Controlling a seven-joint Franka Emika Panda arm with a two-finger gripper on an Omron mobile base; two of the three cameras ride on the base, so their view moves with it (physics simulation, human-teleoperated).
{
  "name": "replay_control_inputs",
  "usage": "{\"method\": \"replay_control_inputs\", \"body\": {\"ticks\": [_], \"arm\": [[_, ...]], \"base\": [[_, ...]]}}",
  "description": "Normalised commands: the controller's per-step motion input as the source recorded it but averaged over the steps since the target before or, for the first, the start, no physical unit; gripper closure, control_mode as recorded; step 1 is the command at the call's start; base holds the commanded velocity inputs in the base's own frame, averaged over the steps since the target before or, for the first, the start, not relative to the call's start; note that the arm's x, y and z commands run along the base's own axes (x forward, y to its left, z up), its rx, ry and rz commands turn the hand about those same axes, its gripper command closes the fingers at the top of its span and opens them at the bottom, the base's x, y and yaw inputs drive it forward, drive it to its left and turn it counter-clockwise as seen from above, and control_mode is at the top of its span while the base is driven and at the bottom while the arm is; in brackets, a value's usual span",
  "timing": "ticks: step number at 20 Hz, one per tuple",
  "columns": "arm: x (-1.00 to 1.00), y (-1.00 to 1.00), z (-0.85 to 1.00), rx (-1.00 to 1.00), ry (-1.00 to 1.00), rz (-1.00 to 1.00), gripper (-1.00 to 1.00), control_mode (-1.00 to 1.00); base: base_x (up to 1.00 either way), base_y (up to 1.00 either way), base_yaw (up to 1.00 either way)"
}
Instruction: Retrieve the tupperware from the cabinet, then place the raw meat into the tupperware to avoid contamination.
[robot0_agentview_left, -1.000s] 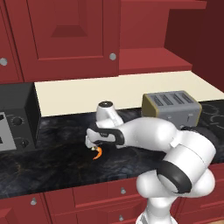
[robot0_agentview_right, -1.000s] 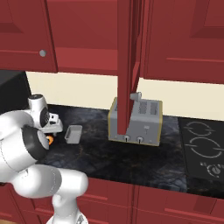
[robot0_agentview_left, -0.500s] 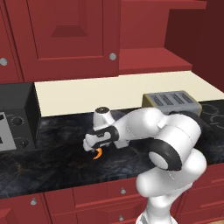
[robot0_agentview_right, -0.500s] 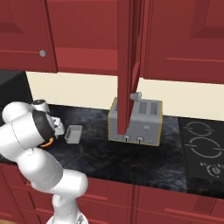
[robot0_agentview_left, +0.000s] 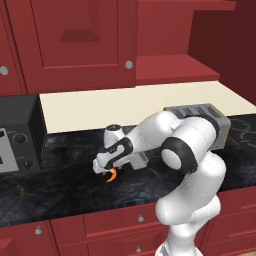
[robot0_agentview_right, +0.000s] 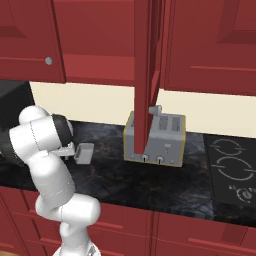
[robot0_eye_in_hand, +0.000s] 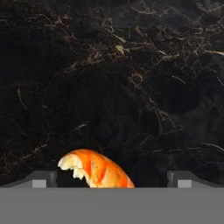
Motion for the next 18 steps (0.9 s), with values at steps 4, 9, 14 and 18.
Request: {"method": "replay_control_inputs", "body": {"ticks": [4, 9, 14, 18], "arm": [[0.05, 0.14, -0.32, -0.01, 0.09, 0.0, 1.0, -1.0], [0.01, 0.08, -0.17, 0.0, 0.08, -0.01, 1.0, -1.0], [-0.15, 0.0, 0.17, 0.0, 0.0, 0.0, 1.0, -1.0], [-0.21, 0.0, 0.58, 0.0, -0.08, 0.0, 1.0, -1.0]], "base": [[0.0, 0.0, 0.0], [0.0, 0.0, 0.0], [0.0, 0.0, 0.0], [0.0, 0.0, 0.0]]}}
